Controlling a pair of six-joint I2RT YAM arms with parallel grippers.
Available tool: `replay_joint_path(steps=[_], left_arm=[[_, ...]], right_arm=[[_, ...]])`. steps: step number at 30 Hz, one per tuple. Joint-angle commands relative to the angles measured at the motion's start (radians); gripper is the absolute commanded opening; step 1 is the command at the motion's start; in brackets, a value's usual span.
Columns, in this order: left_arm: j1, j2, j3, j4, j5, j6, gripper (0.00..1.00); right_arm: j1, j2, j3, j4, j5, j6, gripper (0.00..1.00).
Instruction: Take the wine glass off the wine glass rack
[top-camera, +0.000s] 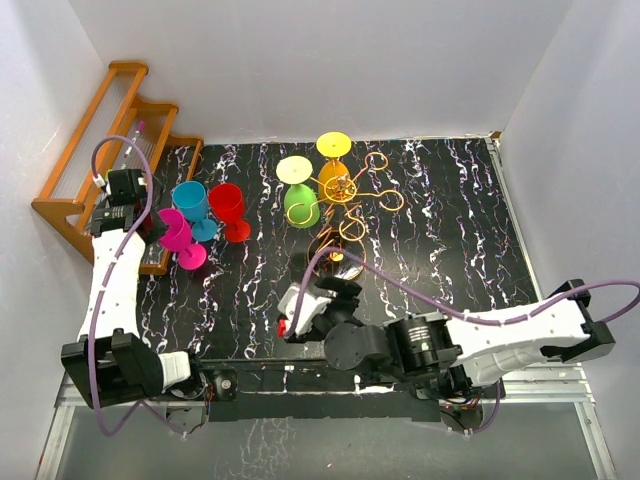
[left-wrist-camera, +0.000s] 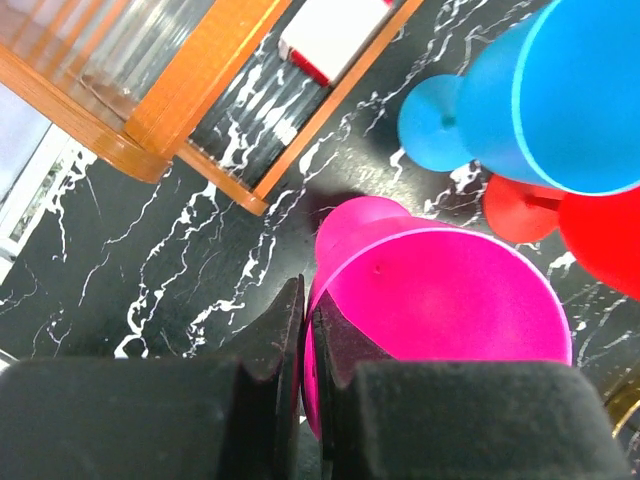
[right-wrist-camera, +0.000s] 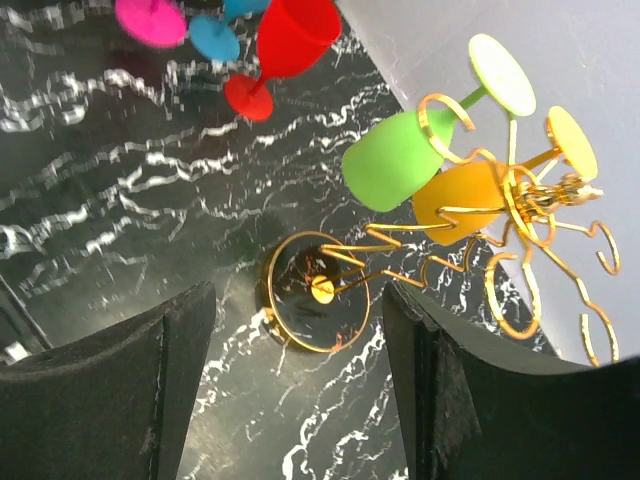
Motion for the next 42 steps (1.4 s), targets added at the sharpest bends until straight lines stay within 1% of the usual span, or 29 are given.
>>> replay_joint_path(steps=[1, 6, 7, 8, 15, 18, 23, 27, 29, 32, 35, 38, 39, 40, 42], left_arm=[[0.037, 0.026, -0.038, 0.031, 0.007, 0.002, 0.00], [0.042, 0.037, -0.046, 0.045, -0.009, -0.004, 0.00], [0.042, 0.033, -0.046, 0.048, -0.013, -0.005, 0.02], [0.042, 0.029, -0.044, 0.052, -0.019, -0.007, 0.08], [0.043, 0.024, -0.037, 0.057, -0.024, -0.006, 0.21], [0.042, 0.024, -0.031, 0.050, -0.019, -0.009, 0.22], [0.042, -0.072, -0.005, 0.060, 0.018, -0.019, 0.36], [0.041, -0.202, -0.007, 0.098, 0.125, -0.007, 0.47], [0.041, -0.267, -0.020, 0.110, 0.176, -0.009, 0.50], [0.041, -0.363, -0.063, 0.141, 0.269, -0.021, 0.52], [0.041, -0.439, -0.107, 0.175, 0.354, -0.044, 0.54], [0.041, -0.487, -0.138, 0.208, 0.432, -0.079, 0.54], [0.041, -0.495, -0.148, 0.216, 0.460, -0.093, 0.55], [0.041, -0.494, -0.152, 0.226, 0.498, -0.105, 0.55], [0.042, -0.482, -0.147, 0.237, 0.563, -0.124, 0.55]], right_arm=[[0.159, -0.033, 0.174, -0.055, 0.023, 0.156, 0.69], [0.113, 0.016, 0.379, -0.152, -0.017, 0.222, 0.68], [0.099, 0.026, 0.403, -0.161, -0.029, 0.226, 0.68], [0.088, 0.032, 0.420, -0.164, -0.040, 0.227, 0.68], [0.041, 0.047, 0.433, -0.165, -0.090, 0.225, 0.67], [0.030, 0.039, 0.431, -0.165, -0.095, 0.233, 0.67], [-0.017, 0.021, 0.452, -0.165, -0.148, 0.257, 0.67], [-0.076, 0.045, 0.492, -0.171, -0.210, 0.253, 0.68], [-0.122, 0.079, 0.531, -0.191, -0.257, 0.254, 0.68], [-0.252, 0.163, 0.653, -0.251, -0.378, 0.270, 0.69], [-0.438, 0.272, 0.841, -0.323, -0.576, 0.319, 0.69], [-0.681, 0.418, 1.097, -0.435, -0.883, 0.446, 0.66], [-0.775, 0.456, 1.154, -0.455, -0.998, 0.497, 0.64], [-0.867, 0.485, 1.186, -0.454, -1.109, 0.550, 0.62], [-1.034, 0.515, 1.180, -0.412, -1.361, 0.665, 0.57]])
